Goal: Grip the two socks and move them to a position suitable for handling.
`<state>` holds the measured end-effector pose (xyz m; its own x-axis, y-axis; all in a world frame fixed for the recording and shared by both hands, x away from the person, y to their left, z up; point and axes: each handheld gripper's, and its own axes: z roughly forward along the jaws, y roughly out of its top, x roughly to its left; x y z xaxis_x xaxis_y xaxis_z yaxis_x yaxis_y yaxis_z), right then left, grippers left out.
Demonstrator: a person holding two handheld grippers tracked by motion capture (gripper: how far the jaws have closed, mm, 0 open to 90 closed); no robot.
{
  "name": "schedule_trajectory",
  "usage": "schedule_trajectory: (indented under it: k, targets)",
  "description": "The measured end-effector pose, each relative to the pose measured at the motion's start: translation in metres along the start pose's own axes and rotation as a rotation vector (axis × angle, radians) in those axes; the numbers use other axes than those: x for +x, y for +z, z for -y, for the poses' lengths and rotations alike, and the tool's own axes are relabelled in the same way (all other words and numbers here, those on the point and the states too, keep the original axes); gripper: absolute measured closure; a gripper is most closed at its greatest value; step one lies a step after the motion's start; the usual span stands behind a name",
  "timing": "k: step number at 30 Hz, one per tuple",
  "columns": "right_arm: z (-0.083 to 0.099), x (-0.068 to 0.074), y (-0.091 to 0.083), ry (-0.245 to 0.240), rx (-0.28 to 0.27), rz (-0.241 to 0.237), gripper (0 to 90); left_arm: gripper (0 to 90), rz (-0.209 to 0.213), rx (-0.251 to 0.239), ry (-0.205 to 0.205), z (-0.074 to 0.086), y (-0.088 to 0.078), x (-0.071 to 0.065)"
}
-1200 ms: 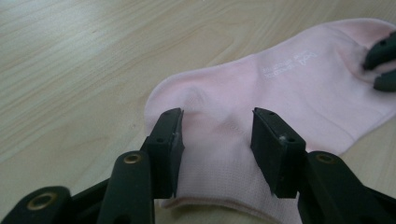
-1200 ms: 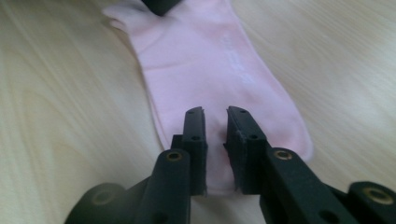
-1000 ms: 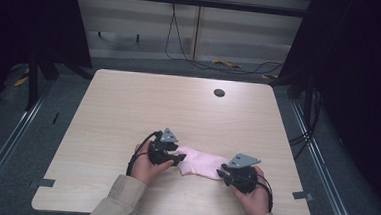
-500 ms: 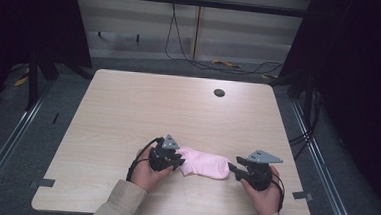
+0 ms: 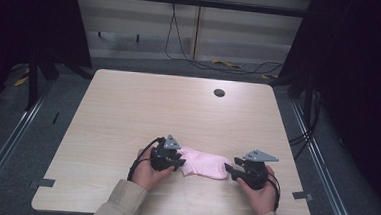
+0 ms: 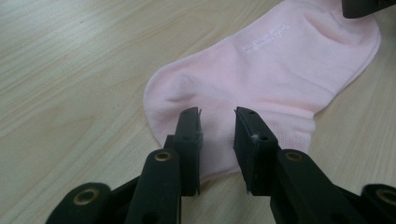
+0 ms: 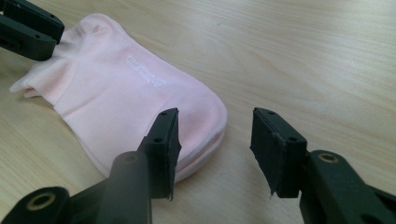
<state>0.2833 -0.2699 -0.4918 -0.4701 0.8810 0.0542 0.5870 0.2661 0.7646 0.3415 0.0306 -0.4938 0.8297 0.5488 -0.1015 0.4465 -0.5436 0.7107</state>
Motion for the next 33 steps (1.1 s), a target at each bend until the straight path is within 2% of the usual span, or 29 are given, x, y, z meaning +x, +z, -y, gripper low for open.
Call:
schedule_trajectory:
  k: [8, 10, 14, 17, 21, 24, 26, 33]
  targets:
    - [0.0, 0.002, -0.001, -0.016, 0.008, 0.015, 53.6, 71.6, 0.0, 0.006, 0.002, -0.001, 0.0, 0.0]
    - [0.0, 0.003, -0.001, -0.023, 0.01, 0.013, 53.6, 69.9, -0.02, 0.006, 0.001, -0.002, -0.002, -0.001]
    - [0.0, 0.004, -0.002, -0.019, 0.009, 0.012, 53.5, 73.1, -0.029, -0.028, 0.002, -0.006, -0.012, -0.001]
    - [0.001, 0.003, -0.002, -0.007, 0.012, 0.019, 52.9, 76.9, -0.022, 0.0, 0.004, -0.006, -0.011, 0.0]
    - [0.001, 0.003, -0.002, -0.001, 0.012, 0.019, 53.9, 80.1, -0.016, 0.01, -0.006, -0.002, -0.005, 0.001]
    - [0.0, 0.003, -0.004, 0.011, 0.009, 0.021, 55.2, 82.9, -0.012, 0.015, 0.006, -0.001, -0.003, 0.0]
    - [0.0, 0.002, -0.005, 0.013, 0.005, 0.02, 55.5, 83.8, -0.008, 0.024, 0.027, -0.002, -0.003, -0.001]
    - [0.0, 0.003, -0.006, 0.023, 0.012, 0.024, 59.4, 84.6, -0.005, 0.031, 0.016, -0.002, -0.003, 0.0]
